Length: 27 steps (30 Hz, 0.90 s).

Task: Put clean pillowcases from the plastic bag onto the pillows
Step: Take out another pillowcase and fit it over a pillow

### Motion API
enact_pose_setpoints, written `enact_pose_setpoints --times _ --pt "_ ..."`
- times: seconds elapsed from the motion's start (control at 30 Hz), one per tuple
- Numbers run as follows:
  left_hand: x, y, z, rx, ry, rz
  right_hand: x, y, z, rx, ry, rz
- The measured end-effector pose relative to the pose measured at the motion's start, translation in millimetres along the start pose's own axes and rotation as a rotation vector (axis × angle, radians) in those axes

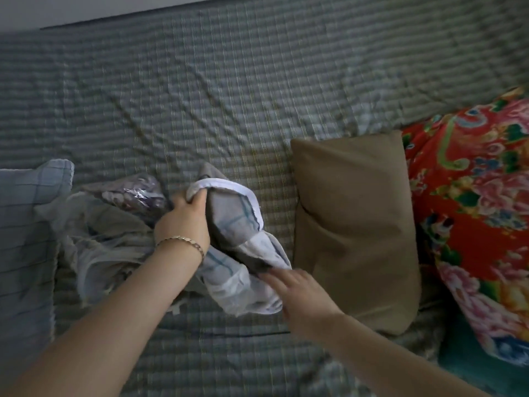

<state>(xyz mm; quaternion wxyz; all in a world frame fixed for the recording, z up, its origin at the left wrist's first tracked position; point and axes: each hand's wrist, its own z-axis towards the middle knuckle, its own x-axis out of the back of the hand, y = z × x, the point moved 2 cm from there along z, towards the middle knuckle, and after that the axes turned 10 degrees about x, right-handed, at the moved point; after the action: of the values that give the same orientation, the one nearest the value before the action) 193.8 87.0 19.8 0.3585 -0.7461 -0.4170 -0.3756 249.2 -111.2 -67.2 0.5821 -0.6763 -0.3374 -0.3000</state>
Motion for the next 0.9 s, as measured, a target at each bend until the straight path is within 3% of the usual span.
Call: enact_pose_setpoints --times 0.03,0.1,0.2,0.27,0.37,0.47,0.6,0.73,0.9 --pt "-6.8 14.2 -2.3 -0.025 -0.05 0.019 15.8 15.8 -6.0 -0.065 0.207 -0.034" --pt "-23.4 45.4 -11.4 -0.087 -0.152 0.015 41.7 70.8 -21.4 -0.421 0.363 -0.075" --pt "-47.3 79.8 -22.6 -0.134 -0.228 0.007 60.2 153.4 -32.7 -1.177 0.059 0.22" --pt "-63.1 98.8 -28.6 -0.129 -0.279 -0.002 55.6 186.2 -30.5 -1.335 -0.04 0.296" --pt "-79.3 114.2 -29.1 -0.099 -0.304 -0.049 25.9 198.6 -23.5 -1.322 -0.106 0.119" --pt "-86.8 122.3 -16.2 -0.08 -0.287 -0.09 16.7 210.9 -19.2 -1.262 -0.054 -0.092" --pt "-89.6 120.7 11.3 -0.047 -0.245 -0.193 31.2 236.5 -15.3 -0.999 0.014 0.002" --pt "-88.1 99.2 16.7 -0.034 -0.192 -0.185 65.9 224.1 -31.2 -0.76 -0.156 0.152" --pt "-83.7 86.6 3.8 -0.052 -0.21 -0.195 104.6 176.8 -59.0 -0.508 -0.612 0.045"
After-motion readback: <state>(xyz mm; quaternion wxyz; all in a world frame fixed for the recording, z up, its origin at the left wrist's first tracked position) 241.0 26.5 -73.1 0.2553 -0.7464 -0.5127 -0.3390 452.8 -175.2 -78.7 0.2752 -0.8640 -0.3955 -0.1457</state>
